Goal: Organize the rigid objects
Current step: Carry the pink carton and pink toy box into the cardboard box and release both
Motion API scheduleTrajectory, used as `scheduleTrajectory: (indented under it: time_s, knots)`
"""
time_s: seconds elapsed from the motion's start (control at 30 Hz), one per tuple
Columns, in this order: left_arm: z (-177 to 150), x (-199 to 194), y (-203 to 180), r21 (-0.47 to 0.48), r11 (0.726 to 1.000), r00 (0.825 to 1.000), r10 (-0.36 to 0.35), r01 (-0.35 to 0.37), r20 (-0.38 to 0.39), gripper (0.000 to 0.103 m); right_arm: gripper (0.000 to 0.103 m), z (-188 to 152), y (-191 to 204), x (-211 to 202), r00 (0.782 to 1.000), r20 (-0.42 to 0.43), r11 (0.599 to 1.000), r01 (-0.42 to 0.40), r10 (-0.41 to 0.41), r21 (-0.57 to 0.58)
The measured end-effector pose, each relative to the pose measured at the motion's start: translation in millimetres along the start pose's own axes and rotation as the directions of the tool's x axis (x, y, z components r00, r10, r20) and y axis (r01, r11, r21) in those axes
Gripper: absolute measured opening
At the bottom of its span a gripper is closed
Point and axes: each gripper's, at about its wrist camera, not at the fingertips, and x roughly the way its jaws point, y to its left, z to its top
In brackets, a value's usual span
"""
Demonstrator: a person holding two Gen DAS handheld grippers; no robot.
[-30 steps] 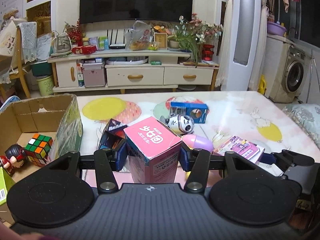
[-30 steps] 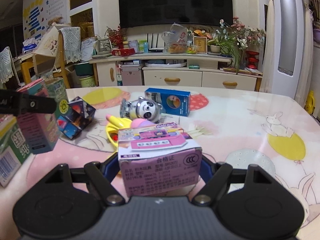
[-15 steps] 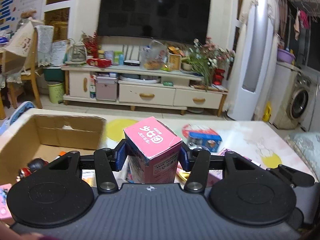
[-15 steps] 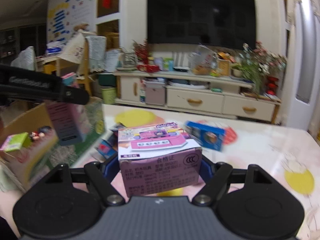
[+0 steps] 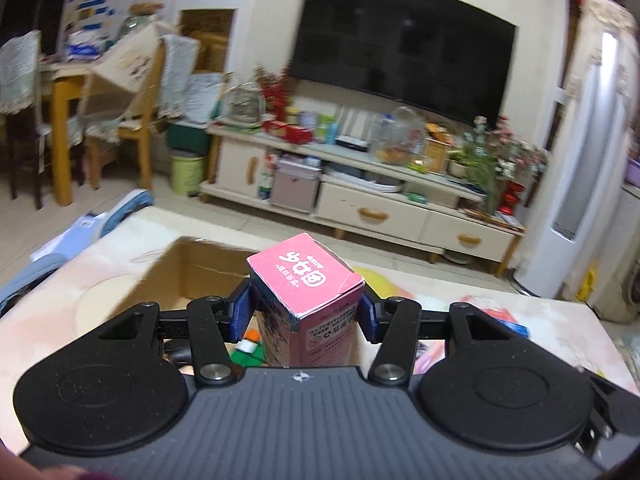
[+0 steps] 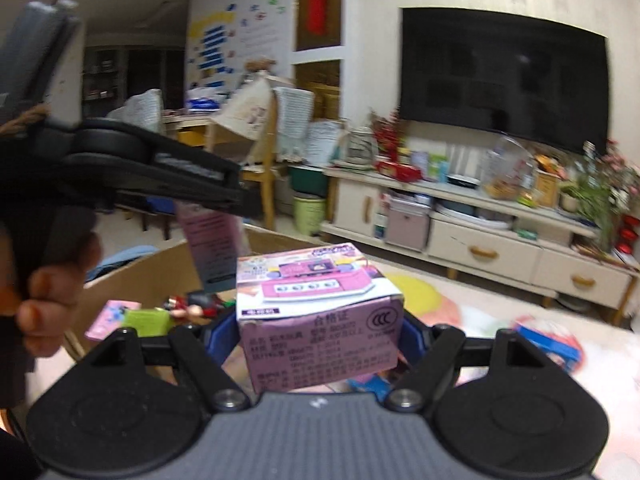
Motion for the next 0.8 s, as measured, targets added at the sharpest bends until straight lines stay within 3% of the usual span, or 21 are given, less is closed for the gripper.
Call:
scheduleTrajectory:
  time_s: [0.3, 0.67, 0.7, 0.8]
  knots:
    - [0.5, 12.9, 19.6, -0.054, 0.995, 0.995, 0.078, -0.081, -0.057, 0.064, 0.079, 4.5, 42.1, 36.9, 0.994, -0.058, 0.988, -0.099, 0.092, -0.12]
    - [-7.3, 13.3, 17.4, -0.048, 0.992, 0.987, 0.107, -0.114, -0.121, 0.064, 0.079, -5.0, 52.8, 53.2, 0.983, -0.135, 0.982, -0.14, 0.123, -0.125]
    - [-7.9, 13.0, 16.5, -0.042, 0.992, 0.986, 0.111, -0.116, -0.123, 0.065, 0.08, -5.2, 54.9, 54.1, 0.982, -0.14, 0.98, -0.145, 0.126, -0.134]
    - [-9.5, 11.7, 13.5, -0.027, 0.992, 0.985, 0.118, -0.123, -0.127, 0.082, 0.082, -4.3, 58.0, 55.2, 0.98, -0.157, 0.977, -0.15, 0.126, -0.153]
